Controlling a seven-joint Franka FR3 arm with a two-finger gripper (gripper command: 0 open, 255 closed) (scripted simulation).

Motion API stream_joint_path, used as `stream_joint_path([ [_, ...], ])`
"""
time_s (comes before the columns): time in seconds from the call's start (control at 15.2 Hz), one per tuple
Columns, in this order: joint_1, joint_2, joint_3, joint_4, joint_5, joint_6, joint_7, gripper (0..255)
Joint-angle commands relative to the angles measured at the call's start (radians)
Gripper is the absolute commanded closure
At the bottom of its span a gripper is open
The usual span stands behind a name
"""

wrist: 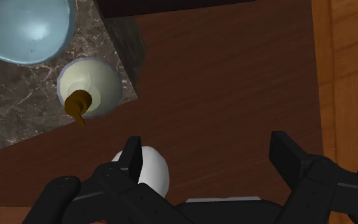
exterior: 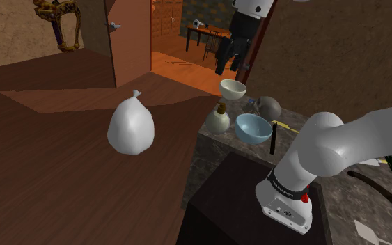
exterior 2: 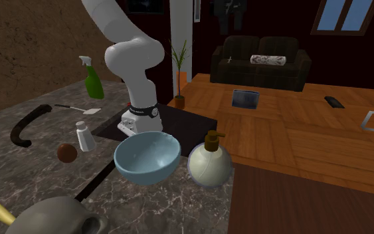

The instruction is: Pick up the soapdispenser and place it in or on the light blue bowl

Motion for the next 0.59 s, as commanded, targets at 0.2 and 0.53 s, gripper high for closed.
stream_joint_path([
  [0.2, -0.012, -0.003, -0.039, -0.081, -0.03, 0.081, -0.067, 0],
  [0.53, -0.038, 0.027, -0.111, -0.192, -0.082, 0.229, -0.179, 0],
])
